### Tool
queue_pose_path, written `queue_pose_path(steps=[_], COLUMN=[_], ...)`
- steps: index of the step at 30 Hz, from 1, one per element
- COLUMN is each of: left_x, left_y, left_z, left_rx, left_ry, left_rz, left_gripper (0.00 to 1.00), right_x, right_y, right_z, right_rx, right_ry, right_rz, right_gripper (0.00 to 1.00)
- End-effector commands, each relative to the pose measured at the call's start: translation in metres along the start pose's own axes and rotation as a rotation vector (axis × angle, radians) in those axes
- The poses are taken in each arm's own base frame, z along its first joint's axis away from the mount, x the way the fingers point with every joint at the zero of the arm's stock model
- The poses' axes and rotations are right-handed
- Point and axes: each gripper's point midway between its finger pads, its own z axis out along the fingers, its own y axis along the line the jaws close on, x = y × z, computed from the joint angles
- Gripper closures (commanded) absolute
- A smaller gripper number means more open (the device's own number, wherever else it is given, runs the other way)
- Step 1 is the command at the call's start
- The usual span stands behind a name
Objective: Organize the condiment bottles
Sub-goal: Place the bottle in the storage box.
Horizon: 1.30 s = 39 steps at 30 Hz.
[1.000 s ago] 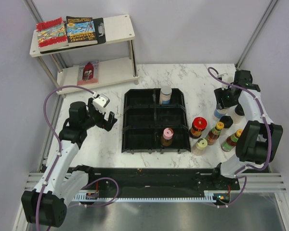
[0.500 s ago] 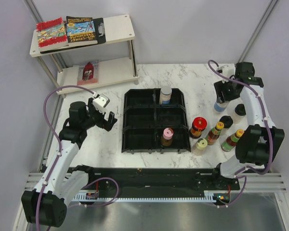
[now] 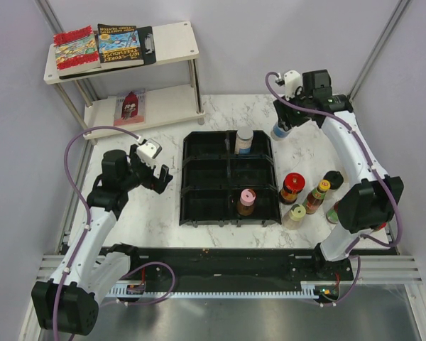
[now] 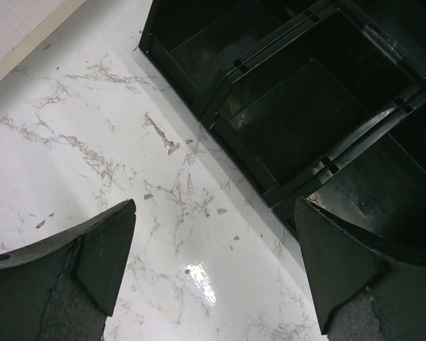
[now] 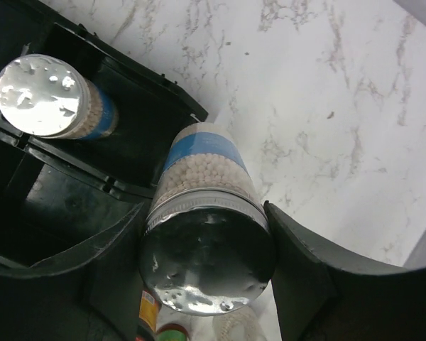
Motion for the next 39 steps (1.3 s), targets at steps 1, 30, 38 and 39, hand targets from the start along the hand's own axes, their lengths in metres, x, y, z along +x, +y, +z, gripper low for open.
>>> queue_pose_path(steps=[1,30,38,39], left_x=[-0.004,-0.001,0.003,0.005], left_y=[0.0,0.002,0.016,0.018], left_z=[-0.001,0.001,0.005,0.006], left_rx=[0.004,-0.007,-0.059,-0.066], left_ry=[-0.022,-0.012,0.019,0.03], left_rz=[-0.024,-0.028,-0.054,-0.059], left_gripper=[0.0,0.01,0.0,0.0], right_x=[-0.034,0.029,0.01,0.002], right_y=[0.005,0.089,0.088,0.086], right_z=[0.012,0.099,0.058,0.045], right_rx=[0.006,-0.146,-0.166,-0.159], right_ry=[-0.093,0.085,0.05,0.024], right_rz=[0.025,-0.074,-0.141,-0.157], right_gripper=[1.0,0.47,0.04,0.02])
